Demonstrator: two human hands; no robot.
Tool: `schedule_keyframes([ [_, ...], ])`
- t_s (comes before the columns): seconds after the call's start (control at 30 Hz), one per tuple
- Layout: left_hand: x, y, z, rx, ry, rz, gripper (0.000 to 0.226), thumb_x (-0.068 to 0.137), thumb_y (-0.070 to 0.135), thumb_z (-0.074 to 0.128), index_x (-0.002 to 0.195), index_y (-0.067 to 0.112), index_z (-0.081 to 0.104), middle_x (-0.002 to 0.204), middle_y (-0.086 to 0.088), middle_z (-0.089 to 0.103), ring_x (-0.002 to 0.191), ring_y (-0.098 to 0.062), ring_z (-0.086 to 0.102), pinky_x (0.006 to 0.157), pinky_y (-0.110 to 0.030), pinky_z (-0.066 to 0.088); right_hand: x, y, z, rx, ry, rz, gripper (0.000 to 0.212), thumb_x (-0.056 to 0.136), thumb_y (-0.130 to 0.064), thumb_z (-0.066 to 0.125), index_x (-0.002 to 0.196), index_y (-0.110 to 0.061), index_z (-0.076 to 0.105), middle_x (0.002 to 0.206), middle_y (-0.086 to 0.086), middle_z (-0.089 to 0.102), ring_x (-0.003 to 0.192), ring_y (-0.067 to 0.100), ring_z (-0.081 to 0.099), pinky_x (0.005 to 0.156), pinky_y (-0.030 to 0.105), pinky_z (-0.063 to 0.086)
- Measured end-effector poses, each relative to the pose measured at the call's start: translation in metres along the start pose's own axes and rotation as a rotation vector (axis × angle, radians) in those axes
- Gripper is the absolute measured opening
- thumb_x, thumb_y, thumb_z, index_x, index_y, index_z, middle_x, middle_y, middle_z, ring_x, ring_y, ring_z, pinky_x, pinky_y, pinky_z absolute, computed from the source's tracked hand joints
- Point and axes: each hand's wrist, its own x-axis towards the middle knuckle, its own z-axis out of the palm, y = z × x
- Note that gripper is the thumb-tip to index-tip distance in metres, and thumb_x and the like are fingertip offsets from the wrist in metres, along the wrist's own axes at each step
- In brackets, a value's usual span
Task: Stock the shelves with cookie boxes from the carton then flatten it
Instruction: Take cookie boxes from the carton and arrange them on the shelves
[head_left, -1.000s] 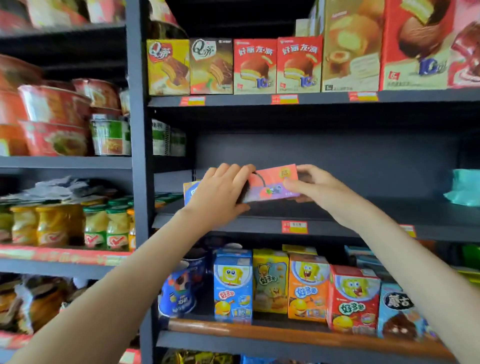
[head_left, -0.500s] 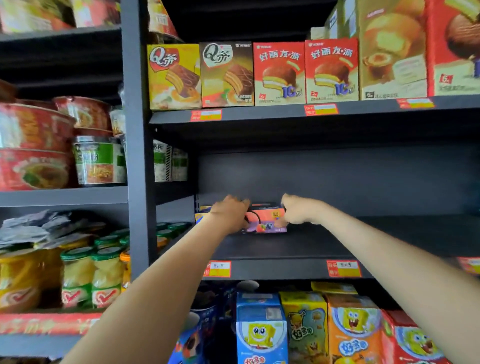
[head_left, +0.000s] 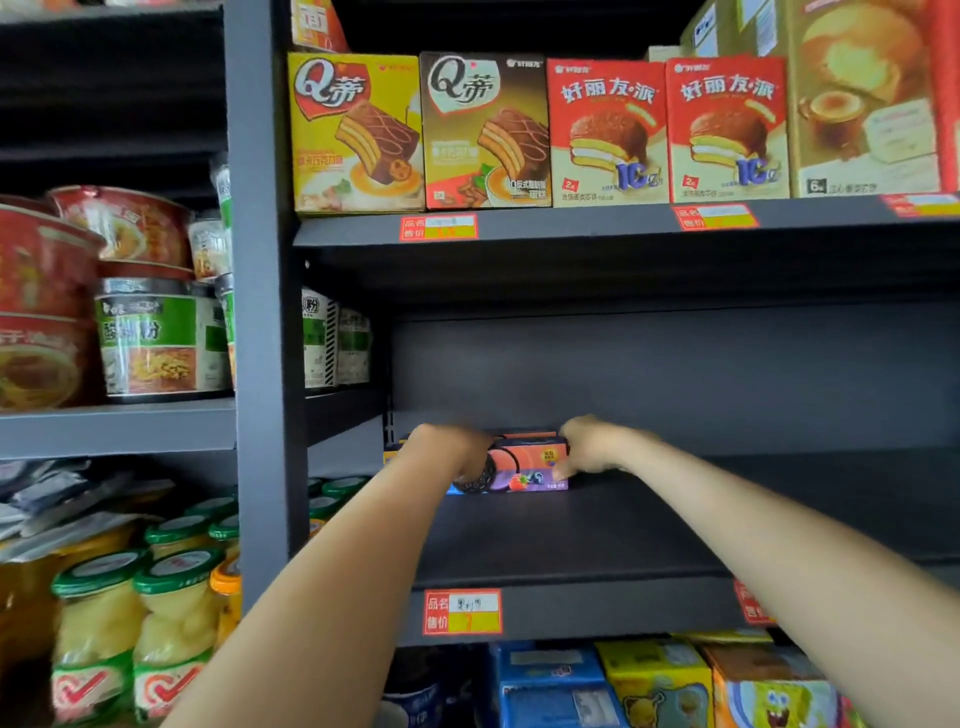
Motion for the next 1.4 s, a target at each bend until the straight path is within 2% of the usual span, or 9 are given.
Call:
schedule_keyframes([
  [0.1, 0.01, -0.009, -0.005, 0.093, -0.047, 0.008, 0.061, 0.082, 0.027, 0.056, 0.14, 0.026, 0.038, 0.143, -0.004, 0.043, 0.125, -0.032, 0.045, 0.103, -0.042, 0.041, 0.014, -0.004, 0.006, 0.0, 0.023, 0.0, 0.044, 0.084, -0.032, 0.068, 0.118, -0.007, 0.057, 0.118, 0.009, 0.059, 0.104, 0.026, 0.059, 0.09, 0.034, 0.049],
  [0.2, 0.016, -0.012, -0.007, 0.105, -0.06, 0.022, 0.059, 0.085, 0.028, 0.051, 0.142, 0.027, 0.037, 0.147, -0.005, 0.039, 0.13, -0.031, 0.04, 0.107, -0.042, 0.037, 0.025, -0.001, 0.009, 0.009, 0.038, 0.001, 0.042, 0.086, -0.03, 0.066, 0.119, -0.007, 0.056, 0.121, 0.01, 0.059, 0.104, 0.027, 0.058, 0.088, 0.033, 0.048],
  [0.33, 0.016, -0.013, -0.003, -0.006, -0.062, 0.034, 0.05, 0.092, 0.023, 0.045, 0.142, 0.023, 0.039, 0.142, -0.008, 0.044, 0.124, -0.031, 0.046, 0.103, -0.037, 0.039, 0.029, 0.004, 0.017, 0.06, 0.061, 0.012, 0.039, 0.09, -0.025, 0.059, 0.123, -0.005, 0.049, 0.121, 0.01, 0.057, 0.104, 0.026, 0.057, 0.083, 0.034, 0.046],
  [0.4, 0.013, -0.014, -0.006, -0.056, -0.065, 0.043, 0.049, 0.091, 0.02, 0.045, 0.14, 0.023, 0.041, 0.138, -0.009, 0.048, 0.12, -0.031, 0.049, 0.101, -0.037, 0.042, 0.029, 0.006, 0.019, 0.122, 0.076, 0.001, 0.049, 0.089, -0.022, 0.06, 0.131, -0.007, 0.038, 0.122, 0.012, 0.055, 0.102, 0.025, 0.055, 0.08, 0.032, 0.045],
  [0.57, 0.009, -0.016, -0.006, -0.166, -0.032, 0.042, 0.044, 0.091, 0.014, 0.043, 0.134, 0.016, 0.048, 0.131, -0.01, 0.054, 0.114, -0.03, 0.051, 0.098, -0.035, 0.042, 0.032, 0.008, 0.018, 0.119, 0.114, -0.024, 0.053, 0.088, -0.016, 0.058, 0.137, -0.011, 0.039, 0.135, 0.011, 0.049, 0.116, 0.027, 0.052, 0.096, 0.035, 0.045],
  [0.9, 0.008, -0.012, 0.008, -0.322, 0.073, -0.048, 0.044, 0.094, 0.006, 0.042, 0.137, 0.01, 0.046, 0.139, -0.014, 0.049, 0.124, -0.03, 0.048, 0.103, -0.033, 0.038, 0.037, 0.011, 0.018, 0.088, 0.112, 0.002, 0.059, 0.092, -0.018, 0.057, 0.146, -0.014, 0.033, 0.148, 0.009, 0.038, 0.13, 0.027, 0.042, 0.1, 0.03, 0.038],
  [1.07, 0.012, -0.01, 0.003, -0.255, 0.113, -0.013, 0.051, 0.091, 0.001, 0.041, 0.138, 0.021, 0.048, 0.142, -0.008, 0.048, 0.127, -0.028, 0.046, 0.103, -0.029, 0.037, 0.042, 0.015, 0.017, 0.102, 0.061, 0.031, 0.045, 0.089, -0.021, 0.058, 0.132, -0.011, 0.049, 0.133, 0.009, 0.052, 0.114, 0.027, 0.053, 0.091, 0.032, 0.045],
  [1.27, 0.015, -0.01, 0.002, -0.257, 0.143, 0.001, 0.052, 0.09, -0.002, 0.041, 0.137, 0.021, 0.05, 0.14, -0.007, 0.05, 0.127, -0.027, 0.046, 0.103, -0.027, 0.033, 0.046, 0.023, 0.019, 0.232, 0.047, 0.028, 0.029, 0.081, -0.015, 0.057, 0.109, -0.012, 0.058, 0.114, 0.009, 0.06, 0.103, 0.028, 0.057, 0.089, 0.034, 0.047],
  [1.4, 0.016, -0.011, 0.002, -0.247, 0.141, -0.005, 0.05, 0.092, -0.002, 0.039, 0.136, 0.02, 0.051, 0.14, -0.009, 0.05, 0.127, -0.028, 0.047, 0.103, -0.027, 0.034, 0.047, 0.022, 0.02, 0.305, 0.03, 0.025, 0.035, 0.084, -0.013, 0.06, 0.119, -0.009, 0.056, 0.118, 0.009, 0.059, 0.107, 0.027, 0.055, 0.095, 0.037, 0.045],
])
